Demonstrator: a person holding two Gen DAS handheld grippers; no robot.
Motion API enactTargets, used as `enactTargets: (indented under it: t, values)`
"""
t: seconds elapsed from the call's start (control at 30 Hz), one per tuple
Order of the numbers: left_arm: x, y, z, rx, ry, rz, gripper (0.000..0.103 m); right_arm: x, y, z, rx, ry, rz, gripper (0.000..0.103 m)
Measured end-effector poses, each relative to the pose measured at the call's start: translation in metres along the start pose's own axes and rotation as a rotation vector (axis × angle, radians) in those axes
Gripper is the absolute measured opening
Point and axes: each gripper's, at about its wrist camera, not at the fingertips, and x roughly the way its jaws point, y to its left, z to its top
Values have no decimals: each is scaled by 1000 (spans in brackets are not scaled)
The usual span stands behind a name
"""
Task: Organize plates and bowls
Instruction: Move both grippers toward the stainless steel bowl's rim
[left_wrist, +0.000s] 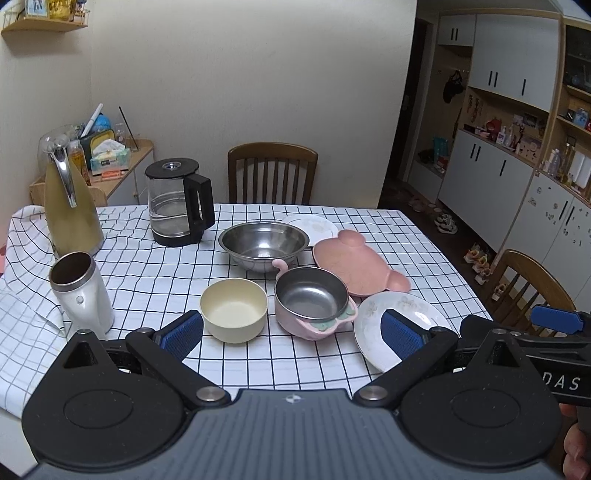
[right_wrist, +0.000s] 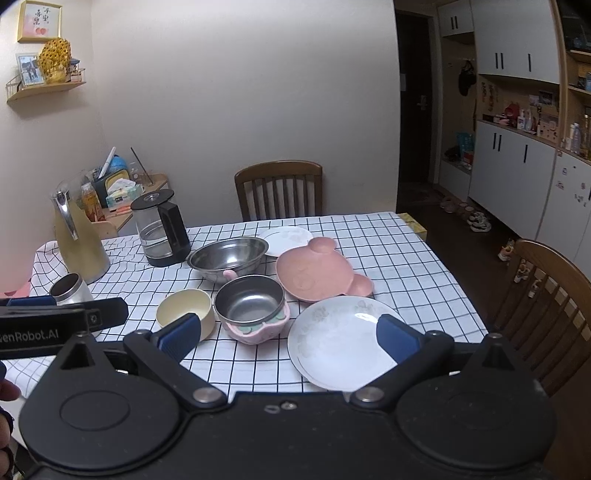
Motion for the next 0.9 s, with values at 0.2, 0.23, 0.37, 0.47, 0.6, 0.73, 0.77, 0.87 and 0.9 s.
enactTargets:
  t: [0.2, 0.23, 0.37, 0.47, 0.6, 0.73, 0.77, 0.87, 0.9]
  values:
    - [40, 8, 20, -26, 44, 10, 103, 38, -3, 22, -45, 32, 41, 101]
    - [47, 9, 24, -27, 47, 13, 103, 47, -4, 27, -47, 43, 52, 101]
    - [77, 13, 41, -28, 55, 37, 103, 82, -6, 45, -74, 85, 89, 96]
    - [103, 18, 55, -38, 81, 47, 103, 110, -10, 59, -101, 111, 105, 96]
    - [139, 32, 76, -75, 117, 74, 103, 153, -14, 86, -123, 156, 139, 96]
    - [176, 50, 94, -110, 168, 110, 103, 196, -14, 109, -151, 186, 159, 95]
    - [185, 54, 98, -117, 177, 120, 103, 208, -13, 113, -156, 199, 167, 95]
    - [215, 67, 110, -146, 215, 146, 103, 241, -9, 124, -181, 225, 176, 95]
    - [224, 71, 113, -152, 227, 150, 103, 252, -7, 128, -187, 232, 171, 95]
